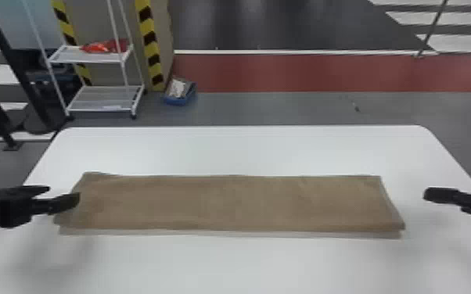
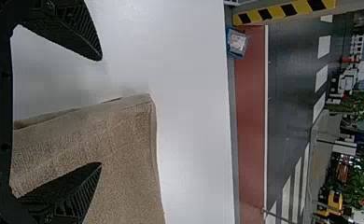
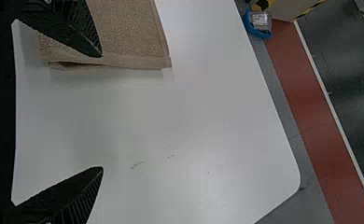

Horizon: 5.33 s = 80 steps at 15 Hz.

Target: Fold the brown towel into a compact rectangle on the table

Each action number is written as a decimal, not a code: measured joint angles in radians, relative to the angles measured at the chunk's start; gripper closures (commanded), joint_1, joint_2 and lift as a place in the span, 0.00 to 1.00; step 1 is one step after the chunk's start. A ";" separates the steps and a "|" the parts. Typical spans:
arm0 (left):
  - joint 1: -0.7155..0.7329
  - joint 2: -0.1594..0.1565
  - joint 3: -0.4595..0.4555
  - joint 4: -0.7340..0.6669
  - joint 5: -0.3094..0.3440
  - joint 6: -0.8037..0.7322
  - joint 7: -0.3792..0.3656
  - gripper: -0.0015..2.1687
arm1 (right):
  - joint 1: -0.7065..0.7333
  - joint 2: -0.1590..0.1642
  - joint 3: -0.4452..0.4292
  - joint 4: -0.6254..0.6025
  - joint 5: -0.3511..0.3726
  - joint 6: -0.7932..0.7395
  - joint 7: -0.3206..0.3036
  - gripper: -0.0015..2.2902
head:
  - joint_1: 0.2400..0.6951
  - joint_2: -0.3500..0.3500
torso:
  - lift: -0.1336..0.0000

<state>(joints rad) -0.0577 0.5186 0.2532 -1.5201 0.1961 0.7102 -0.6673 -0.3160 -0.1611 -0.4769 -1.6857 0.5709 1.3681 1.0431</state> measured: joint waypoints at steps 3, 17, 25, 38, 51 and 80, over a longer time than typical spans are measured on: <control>0.001 0.000 -0.001 0.000 -0.004 0.004 0.002 0.04 | 0.000 -0.001 0.000 -0.001 0.000 0.002 0.000 0.00 | 1.00 0.51 | 0.04; -0.001 -0.002 -0.030 0.000 -0.015 0.024 0.001 0.11 | -0.002 -0.002 -0.001 -0.002 0.000 0.003 0.000 0.00 | 1.00 0.49 | 0.04; -0.021 0.000 -0.047 0.003 -0.037 0.125 -0.049 0.95 | 0.002 -0.002 -0.006 -0.001 -0.002 0.001 0.001 0.00 | 1.00 0.47 | 0.04; -0.059 0.080 0.076 0.002 -0.035 0.195 -0.184 0.99 | 0.013 -0.006 -0.026 -0.005 -0.024 0.000 0.002 0.00 | 1.00 0.54 | 0.04; -0.143 -0.189 -0.095 -0.509 -0.067 0.845 -0.114 0.99 | 0.043 -0.007 -0.044 -0.051 -0.042 0.030 0.005 0.00 | 1.00 0.20 | 0.04; 0.006 -0.236 -0.003 -0.532 0.062 0.700 0.084 0.03 | 0.036 0.161 0.291 -0.250 -0.092 0.156 -0.057 0.01 | 1.00 0.54 | 0.04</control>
<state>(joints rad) -0.0519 0.2829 0.2502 -2.0525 0.2580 1.4101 -0.5834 -0.2795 -0.0001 -0.1856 -1.9356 0.4788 1.5237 0.9859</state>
